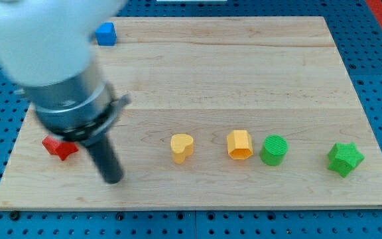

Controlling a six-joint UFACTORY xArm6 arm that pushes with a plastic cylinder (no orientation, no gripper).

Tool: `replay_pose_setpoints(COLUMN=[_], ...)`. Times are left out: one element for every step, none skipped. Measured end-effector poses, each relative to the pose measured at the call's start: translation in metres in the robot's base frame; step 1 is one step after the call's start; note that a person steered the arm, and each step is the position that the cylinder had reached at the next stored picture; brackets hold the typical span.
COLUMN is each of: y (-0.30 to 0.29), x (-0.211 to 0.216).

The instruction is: Separate the blue triangle from the blue cube

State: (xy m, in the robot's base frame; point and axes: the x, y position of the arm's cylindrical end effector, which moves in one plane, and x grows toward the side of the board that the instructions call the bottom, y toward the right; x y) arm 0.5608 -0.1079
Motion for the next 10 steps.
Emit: replay_pose_setpoints(y=[0.002,0.067,0.054,0.0,-0.065,-0.096,-0.109,-0.115,-0.103,-0.169], x=[-0.104,-0.186,-0.28,-0.332,-0.341,-0.32,-0.275,-0.244,-0.272,-0.303])
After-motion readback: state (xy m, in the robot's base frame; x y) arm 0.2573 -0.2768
